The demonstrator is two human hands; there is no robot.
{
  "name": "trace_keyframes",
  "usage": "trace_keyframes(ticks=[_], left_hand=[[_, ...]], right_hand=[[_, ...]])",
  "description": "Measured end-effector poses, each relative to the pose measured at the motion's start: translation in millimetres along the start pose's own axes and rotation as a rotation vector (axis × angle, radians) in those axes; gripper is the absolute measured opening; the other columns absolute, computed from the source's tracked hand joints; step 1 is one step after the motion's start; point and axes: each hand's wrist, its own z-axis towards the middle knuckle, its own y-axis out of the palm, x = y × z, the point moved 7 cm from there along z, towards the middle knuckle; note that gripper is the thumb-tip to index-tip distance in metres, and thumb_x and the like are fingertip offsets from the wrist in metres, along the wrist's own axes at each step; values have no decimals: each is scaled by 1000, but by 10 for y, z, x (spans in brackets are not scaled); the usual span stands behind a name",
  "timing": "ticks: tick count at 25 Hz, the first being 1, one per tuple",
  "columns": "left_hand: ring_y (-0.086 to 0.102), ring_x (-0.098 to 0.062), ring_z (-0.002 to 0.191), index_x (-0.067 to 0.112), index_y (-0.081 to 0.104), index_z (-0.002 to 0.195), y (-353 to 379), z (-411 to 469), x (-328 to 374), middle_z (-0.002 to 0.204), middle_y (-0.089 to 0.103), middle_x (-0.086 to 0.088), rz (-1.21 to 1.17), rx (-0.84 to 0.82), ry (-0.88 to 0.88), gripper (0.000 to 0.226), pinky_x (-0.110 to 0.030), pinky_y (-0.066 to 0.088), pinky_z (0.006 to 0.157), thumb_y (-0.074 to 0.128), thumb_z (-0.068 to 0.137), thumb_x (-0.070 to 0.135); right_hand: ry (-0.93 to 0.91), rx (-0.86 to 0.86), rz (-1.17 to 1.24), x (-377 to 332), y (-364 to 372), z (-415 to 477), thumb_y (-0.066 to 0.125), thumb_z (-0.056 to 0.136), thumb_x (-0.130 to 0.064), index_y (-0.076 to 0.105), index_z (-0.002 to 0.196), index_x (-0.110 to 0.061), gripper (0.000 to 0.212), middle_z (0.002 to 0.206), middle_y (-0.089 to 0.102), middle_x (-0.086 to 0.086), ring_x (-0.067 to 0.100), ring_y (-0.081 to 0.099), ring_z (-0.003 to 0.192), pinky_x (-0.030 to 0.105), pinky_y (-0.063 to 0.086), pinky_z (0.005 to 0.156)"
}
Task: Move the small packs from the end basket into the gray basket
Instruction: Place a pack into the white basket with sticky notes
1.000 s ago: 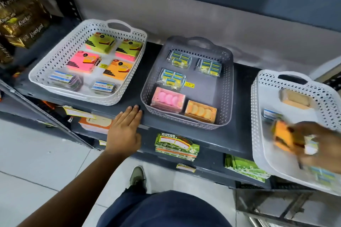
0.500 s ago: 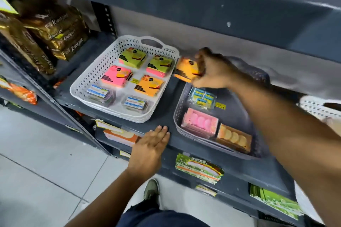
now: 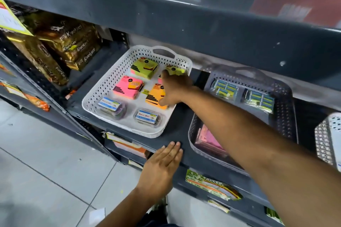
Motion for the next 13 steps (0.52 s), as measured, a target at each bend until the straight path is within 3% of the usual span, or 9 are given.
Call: trace_keyframes(ticks=[6,13], left_hand=[[45,-24,126,5,57,124,-12,1,5,134,53,-12,-24,1,8,60,-36,29,107,36,67,5],[44,-22,127,6,57,124,-12,-8,3,133,53,-11,-46,-7,-7,61,-35,28,108,36,67,5]], right_hand=[[24,-56,28,23,60,-12,79,63,-49,35,120,-10,82,70,45,-5,25,54,74,34,39,66],[20,-127,-37,-4,71,-15,81,55,-62,36,126,-12,98,89,49,-2,28,61,98,35,40,74]])
